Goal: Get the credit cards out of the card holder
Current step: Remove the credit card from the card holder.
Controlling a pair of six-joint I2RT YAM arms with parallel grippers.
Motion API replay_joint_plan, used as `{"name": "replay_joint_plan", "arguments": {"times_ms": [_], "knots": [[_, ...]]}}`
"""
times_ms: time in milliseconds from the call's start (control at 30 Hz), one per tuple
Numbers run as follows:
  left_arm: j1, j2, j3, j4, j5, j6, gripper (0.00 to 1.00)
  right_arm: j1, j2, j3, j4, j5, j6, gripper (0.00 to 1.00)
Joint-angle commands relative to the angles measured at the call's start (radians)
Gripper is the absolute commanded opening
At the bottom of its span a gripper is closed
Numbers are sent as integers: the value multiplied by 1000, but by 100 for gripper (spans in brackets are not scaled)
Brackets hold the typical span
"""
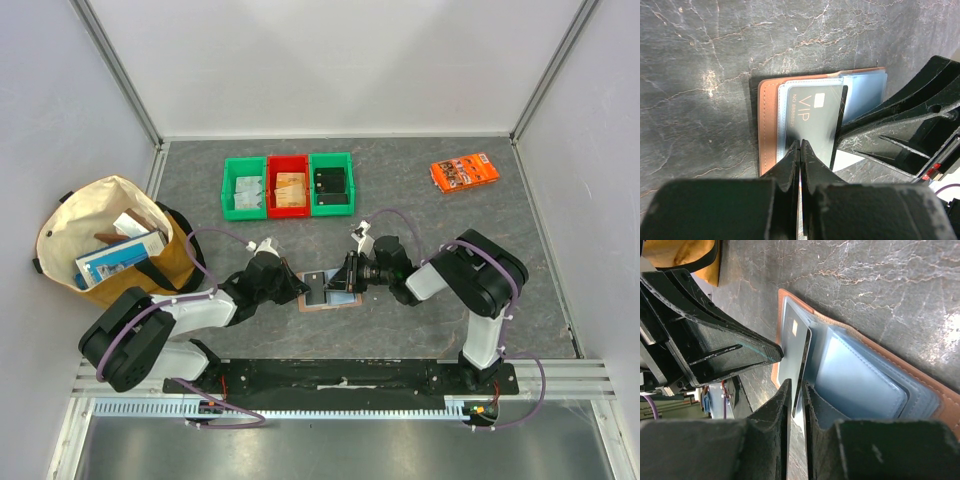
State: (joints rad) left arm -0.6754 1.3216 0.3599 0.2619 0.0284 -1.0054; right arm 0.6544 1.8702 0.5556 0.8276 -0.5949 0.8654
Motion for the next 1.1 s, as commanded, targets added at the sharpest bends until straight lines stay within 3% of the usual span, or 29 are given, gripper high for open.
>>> {"name": "replay_joint_plan", "arguments": {"times_ms": [0,333,500,1067], "knots": [[-1,2,-19,-15,-5,-18,2,1,32,3,57,-6,14,20],[-1,-2,-22,-15,-10,-19,2,1,67,-6,125,-3,52,14],[-1,-9,-27,-19,-19,-21,2,1,58,-13,117,1,53,0],[-1,-13,-33,-29,-25,-24,2,-39,20,-16,42,-51,0,3]]}}
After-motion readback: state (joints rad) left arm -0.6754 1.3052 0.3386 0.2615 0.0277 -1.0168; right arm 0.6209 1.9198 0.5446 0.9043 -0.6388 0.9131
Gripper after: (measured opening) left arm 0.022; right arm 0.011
